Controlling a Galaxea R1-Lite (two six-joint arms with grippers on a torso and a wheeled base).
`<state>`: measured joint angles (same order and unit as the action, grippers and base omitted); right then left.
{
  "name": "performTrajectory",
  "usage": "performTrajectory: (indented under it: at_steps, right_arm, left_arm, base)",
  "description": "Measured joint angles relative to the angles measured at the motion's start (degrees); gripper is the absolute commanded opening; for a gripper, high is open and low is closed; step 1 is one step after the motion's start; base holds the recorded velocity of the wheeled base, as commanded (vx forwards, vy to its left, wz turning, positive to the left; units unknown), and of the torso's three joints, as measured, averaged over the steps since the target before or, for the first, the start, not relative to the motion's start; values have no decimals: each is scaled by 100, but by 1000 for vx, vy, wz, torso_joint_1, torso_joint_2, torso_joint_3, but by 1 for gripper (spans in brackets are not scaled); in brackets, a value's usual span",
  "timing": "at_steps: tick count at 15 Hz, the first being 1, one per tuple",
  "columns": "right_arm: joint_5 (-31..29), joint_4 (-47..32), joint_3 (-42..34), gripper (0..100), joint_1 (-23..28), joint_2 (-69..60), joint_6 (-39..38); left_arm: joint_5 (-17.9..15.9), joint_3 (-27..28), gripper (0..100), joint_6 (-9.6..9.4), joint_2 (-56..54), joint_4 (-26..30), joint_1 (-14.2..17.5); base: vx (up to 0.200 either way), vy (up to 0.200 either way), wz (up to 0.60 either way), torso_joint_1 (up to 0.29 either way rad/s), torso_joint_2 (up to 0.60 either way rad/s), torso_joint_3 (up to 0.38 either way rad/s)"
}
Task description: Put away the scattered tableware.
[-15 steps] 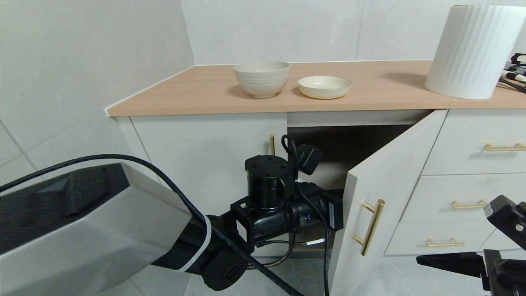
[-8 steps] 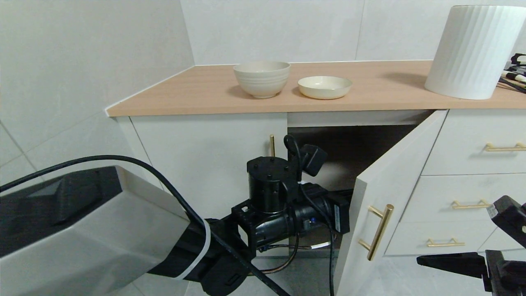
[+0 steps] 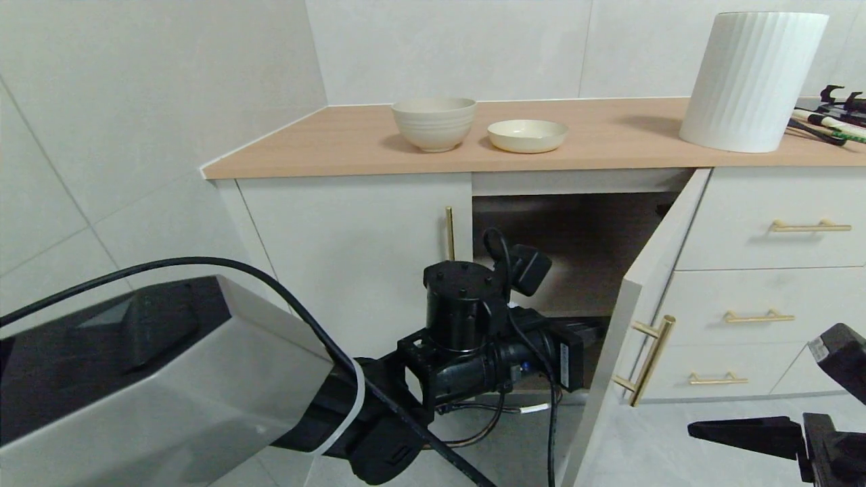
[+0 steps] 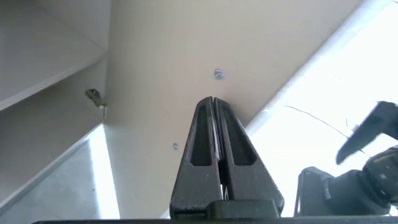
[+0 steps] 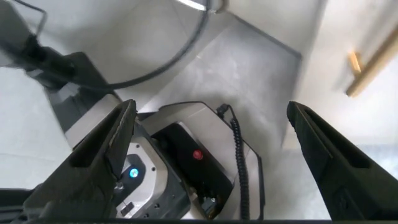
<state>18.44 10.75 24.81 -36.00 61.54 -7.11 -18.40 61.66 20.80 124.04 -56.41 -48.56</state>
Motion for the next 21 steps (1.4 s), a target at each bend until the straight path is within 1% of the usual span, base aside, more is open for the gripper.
performTrajectory:
  at_steps: [3, 5, 7, 8, 9, 10, 11, 12, 13, 14, 15, 16, 18, 19, 21]
  right_arm:
    - [-2, -6, 2, 100, -20, -11, -2]
    - [-11, -6, 5, 100, -74, -22, 0]
    - [-17, -5, 7, 100, -121, -24, -2]
    - [-17, -6, 7, 100, -127, -29, 0]
    - [-5, -5, 7, 100, -138, -44, -2]
    - [9, -6, 7, 100, -190, -79, -2]
    - [22, -9, 2, 100, -273, -140, -6]
    - [84, -11, -17, 100, -422, -247, -6]
    - [189, -11, -39, 100, -534, -350, -9]
    - [273, -13, -56, 100, -590, -435, -9]
    - [285, -17, -65, 100, -617, -490, -11]
    - [277, -11, -65, 100, -630, -512, -15]
    - [176, -11, -37, 100, -590, -486, -37]
    - [96, -6, 2, 100, -556, -464, -41]
    - [-123, -16, 118, 100, -521, -377, -63]
  left_arm:
    - [78, 206, 0, 0, 154, 282, 49]
    - [455, 385, 0, -17, 197, 651, 44]
    - [657, 532, 0, -88, 210, 873, 24]
    - [764, 562, 0, -134, 212, 890, -23]
    - [879, 584, 0, -172, 210, 886, -137]
    - [912, 592, 0, -189, 195, 859, -296]
    - [855, 590, 0, -187, 151, 791, -491]
    - [636, 532, 0, -172, 52, 670, -784]
    - [335, 413, 0, -128, -74, 499, -1064]
    - [143, 234, 0, -82, -218, 317, -1224]
    - [96, 85, 0, -50, -356, 222, -1206]
    - [91, -44, 0, -38, -466, 207, -1059]
    - [124, -380, 0, -55, -695, 165, -580]
    - [145, -572, 0, -137, -824, 137, -334]
    - [157, -1079, 0, -501, -1182, 27, 143]
  base:
    - [0, 0, 0, 0, 0, 0]
    - [0, 0, 0, 0, 0, 0]
    - [0, 0, 0, 0, 0, 0]
    - [0, 0, 0, 0, 0, 0]
    - [0, 0, 0, 0, 0, 0]
    - [0, 0, 0, 0, 0, 0]
    - [0, 0, 0, 0, 0, 0]
    - [0, 0, 0, 0, 0, 0]
    - [0, 0, 0, 0, 0, 0]
    - [0, 0, 0, 0, 0, 0]
    - [0, 0, 0, 0, 0, 0]
    - [0, 0, 0, 0, 0, 0]
    - [0, 0, 0, 0, 0, 0]
    - [0, 0, 0, 0, 0, 0]
    - [0, 0, 0, 0, 0, 0]
